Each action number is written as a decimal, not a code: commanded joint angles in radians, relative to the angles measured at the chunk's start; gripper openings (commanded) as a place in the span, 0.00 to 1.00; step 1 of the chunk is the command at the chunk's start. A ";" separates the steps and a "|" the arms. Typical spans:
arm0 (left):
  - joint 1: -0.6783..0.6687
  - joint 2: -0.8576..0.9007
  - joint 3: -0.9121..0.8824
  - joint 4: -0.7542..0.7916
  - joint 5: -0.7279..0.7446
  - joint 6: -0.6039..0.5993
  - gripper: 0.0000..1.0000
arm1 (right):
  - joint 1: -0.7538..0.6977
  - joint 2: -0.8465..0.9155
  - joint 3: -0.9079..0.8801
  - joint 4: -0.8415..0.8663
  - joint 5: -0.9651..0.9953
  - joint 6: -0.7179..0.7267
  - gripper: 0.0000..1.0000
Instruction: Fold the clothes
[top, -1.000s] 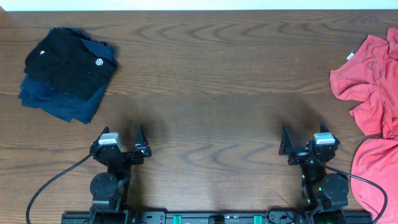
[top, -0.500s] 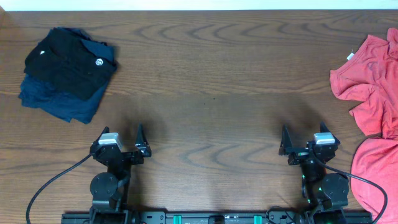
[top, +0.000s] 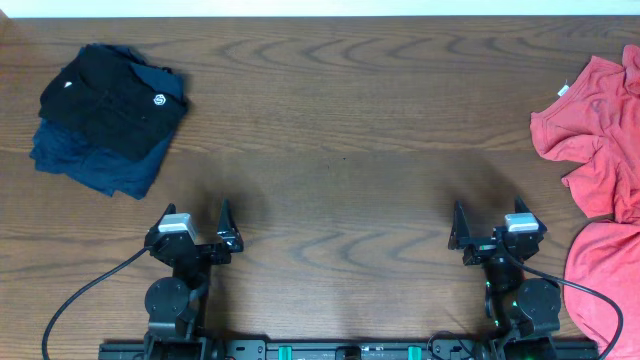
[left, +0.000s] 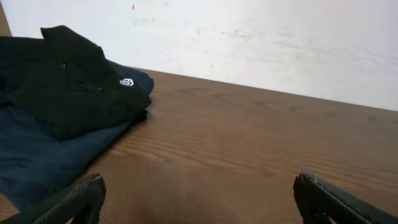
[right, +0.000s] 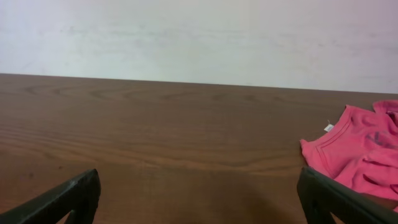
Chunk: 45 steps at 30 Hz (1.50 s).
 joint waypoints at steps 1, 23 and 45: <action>0.005 -0.007 -0.031 -0.015 -0.006 0.013 0.98 | -0.001 -0.001 -0.001 -0.004 -0.013 -0.010 0.99; 0.005 0.169 0.154 -0.160 0.024 -0.078 0.98 | -0.002 0.208 0.145 -0.062 0.039 0.057 0.99; 0.005 1.174 1.016 -0.811 0.029 -0.071 0.98 | -0.308 1.542 1.129 -0.596 -0.128 -0.024 0.99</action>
